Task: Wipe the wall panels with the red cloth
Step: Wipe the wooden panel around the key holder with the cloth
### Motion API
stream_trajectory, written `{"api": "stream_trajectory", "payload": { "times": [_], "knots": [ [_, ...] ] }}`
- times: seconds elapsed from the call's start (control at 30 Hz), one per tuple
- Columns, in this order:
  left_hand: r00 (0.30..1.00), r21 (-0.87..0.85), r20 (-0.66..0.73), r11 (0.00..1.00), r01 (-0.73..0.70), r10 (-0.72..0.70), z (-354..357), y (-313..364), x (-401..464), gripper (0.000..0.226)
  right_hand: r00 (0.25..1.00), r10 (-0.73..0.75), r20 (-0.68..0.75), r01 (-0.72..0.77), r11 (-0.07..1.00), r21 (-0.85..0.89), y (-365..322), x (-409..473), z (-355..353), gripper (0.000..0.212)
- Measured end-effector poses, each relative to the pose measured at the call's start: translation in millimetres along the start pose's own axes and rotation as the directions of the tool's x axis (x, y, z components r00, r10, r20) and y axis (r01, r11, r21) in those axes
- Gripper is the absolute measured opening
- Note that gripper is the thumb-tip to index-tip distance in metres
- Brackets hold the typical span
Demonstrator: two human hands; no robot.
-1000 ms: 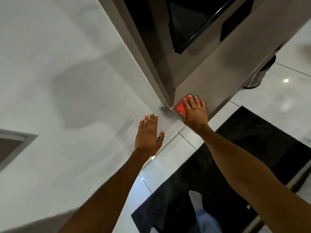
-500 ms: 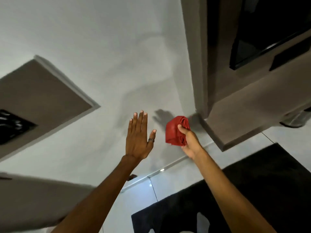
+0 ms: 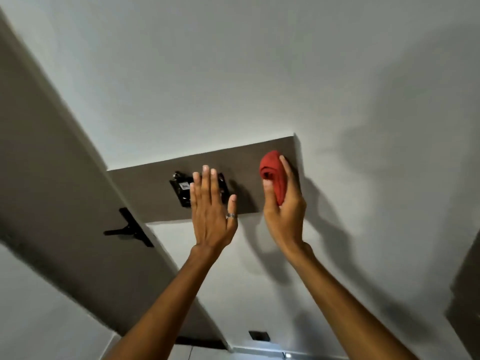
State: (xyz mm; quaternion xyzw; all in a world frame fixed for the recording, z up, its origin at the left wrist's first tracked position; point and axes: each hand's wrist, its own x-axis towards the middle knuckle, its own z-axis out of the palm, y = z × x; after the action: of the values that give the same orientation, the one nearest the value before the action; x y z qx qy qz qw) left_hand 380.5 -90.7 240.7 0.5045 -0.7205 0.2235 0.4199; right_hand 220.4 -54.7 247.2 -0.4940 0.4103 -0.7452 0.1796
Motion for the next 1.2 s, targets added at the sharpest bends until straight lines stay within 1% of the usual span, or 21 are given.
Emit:
{"api": "stream_trajectory", "payload": {
  "times": [0.07, 0.13, 0.17, 0.23, 0.3, 0.33, 0.4, 0.47, 0.53, 0.6, 0.67, 0.7, 0.73, 0.77, 0.8, 0.87, 0.93, 1.0, 1.07, 1.17, 1.2],
  "knots": [
    [0.999, 0.002, -0.044, 1.000, 0.026, -0.026, -11.1, -37.8, 6.0, 0.069, 0.979, -0.198, 0.050, 0.202, 0.974, -0.106, -0.2, -2.9, 44.7, 0.057],
    [0.997, 0.004, -0.076, 1.000, 0.027, -0.027, -17.1, -69.2, 7.9, 0.068, 0.926, -0.361, 0.113, 0.377, 0.902, -0.209, 11.7, -6.0, 79.1, 0.055],
    [0.995, 0.007, -0.093, 1.000, 0.024, -0.023, -18.4, -82.0, 8.3, 0.068, 0.887, -0.439, 0.144, 0.462, 0.838, -0.290, 20.5, -7.5, 92.7, 0.053],
    [0.993, 0.011, -0.120, 1.000, 0.020, -0.019, -18.1, -107.6, 7.8, 0.068, 0.809, -0.525, 0.264, 0.578, 0.627, -0.522, 39.2, -10.8, 117.3, 0.049],
    [0.991, 0.014, -0.131, 1.000, 0.008, -0.006, -14.2, -130.4, 7.3, 0.068, 0.769, -0.495, 0.405, 0.615, 0.397, -0.681, 54.0, -16.2, 134.7, 0.055],
    [0.992, 0.013, -0.129, 1.000, -0.007, 0.009, -11.7, -140.6, 8.1, 0.068, 0.767, -0.466, 0.441, 0.616, 0.338, -0.712, 59.6, -18.4, 139.2, 0.061],
    [0.990, 0.016, -0.129, 0.999, -0.048, 0.050, -6.0, -160.0, 8.3, 0.067, 0.769, -0.440, 0.464, 0.613, 0.302, -0.730, 67.7, -20.8, 139.6, 0.070],
    [0.985, 0.021, -0.151, 0.997, -0.075, 0.077, 0.2, -176.9, 11.8, 0.065, 0.742, -0.467, 0.481, 0.629, 0.235, -0.742, 70.4, -16.1, 135.5, 0.070],
    [0.980, -0.003, -0.182, 0.997, -0.084, 0.082, 7.6, -190.9, 17.7, 0.064, 0.684, -0.541, 0.489, 0.647, 0.141, -0.749, 71.9, -5.0, 133.7, 0.064],
    [0.975, -0.040, -0.205, 0.995, -0.090, 0.080, 15.9, -200.4, 26.4, 0.062, 0.586, -0.642, 0.495, 0.690, 0.074, -0.720, 72.6, 10.2, 136.9, 0.060],
    [0.969, -0.053, -0.234, 0.994, -0.097, 0.082, 22.9, -206.6, 35.1, 0.060, 0.498, -0.706, 0.503, 0.747, 0.054, -0.663, 77.6, 23.0, 139.9, 0.059],
    [0.963, -0.048, -0.253, 0.993, -0.109, 0.093, 28.2, -210.9, 39.2, 0.059, 0.467, -0.733, 0.494, 0.753, 0.037, -0.657, 82.7, 27.0, 141.8, 0.058],
    [0.955, -0.026, -0.276, 0.992, -0.122, 0.110, 32.3, -214.1, 42.1, 0.059, 0.457, -0.754, 0.472, 0.742, 0.031, -0.669, 88.3, 28.3, 143.2, 0.056],
    [0.946, 0.005, -0.297, 0.991, -0.135, 0.130, 36.0, -216.4, 43.7, 0.059, 0.465, -0.771, 0.435, 0.720, 0.044, -0.693, 94.4, 26.8, 144.5, 0.054],
    [0.936, 0.037, -0.316, 0.988, -0.149, 0.153, 41.0, -219.5, 45.1, 0.059, 0.492, -0.785, 0.377, 0.681, 0.077, -0.728, 101.6, 22.2, 148.3, 0.052],
    [0.918, 0.096, -0.342, 0.979, -0.180, 0.202, 47.8, -223.4, 45.5, 0.060, 0.573, -0.783, 0.240, 0.576, 0.177, -0.798, 114.6, 2.4, 159.0, 0.050],
    [0.910, 0.107, -0.353, 0.976, -0.190, 0.216, 50.1, -223.8, 46.2, 0.061, 0.632, -0.761, 0.148, 0.504, 0.258, -0.824, 121.1, -13.6, 167.5, 0.048],
    [0.907, 0.090, -0.361, 0.977, -0.195, 0.215, 50.3, -224.2, 46.9, 0.060, 0.647, -0.747, 0.153, 0.505, 0.270, -0.820, 117.7, -16.5, 166.6, 0.047],
    [0.895, 0.092, -0.388, 0.976, -0.197, 0.218, 51.2, -225.6, 46.8, 0.060, 0.634, -0.759, 0.151, 0.509, 0.263, -0.819, 109.9, -7.1, 168.9, 0.046],
    [0.898, 0.061, -0.396, 0.982, -0.180, 0.189, 51.0, -225.6, 49.1, 0.058, 0.690, -0.720, -0.074, 0.379, 0.447, -0.811, 93.4, 4.6, 193.8, 0.046],
    [0.902, 0.043, -0.392, 0.982, -0.181, 0.184, 51.2, -226.1, 47.4, 0.058, 0.690, -0.719, -0.083, 0.374, 0.453, -0.809, 94.7, 1.0, 196.1, 0.046]
  ]
}}
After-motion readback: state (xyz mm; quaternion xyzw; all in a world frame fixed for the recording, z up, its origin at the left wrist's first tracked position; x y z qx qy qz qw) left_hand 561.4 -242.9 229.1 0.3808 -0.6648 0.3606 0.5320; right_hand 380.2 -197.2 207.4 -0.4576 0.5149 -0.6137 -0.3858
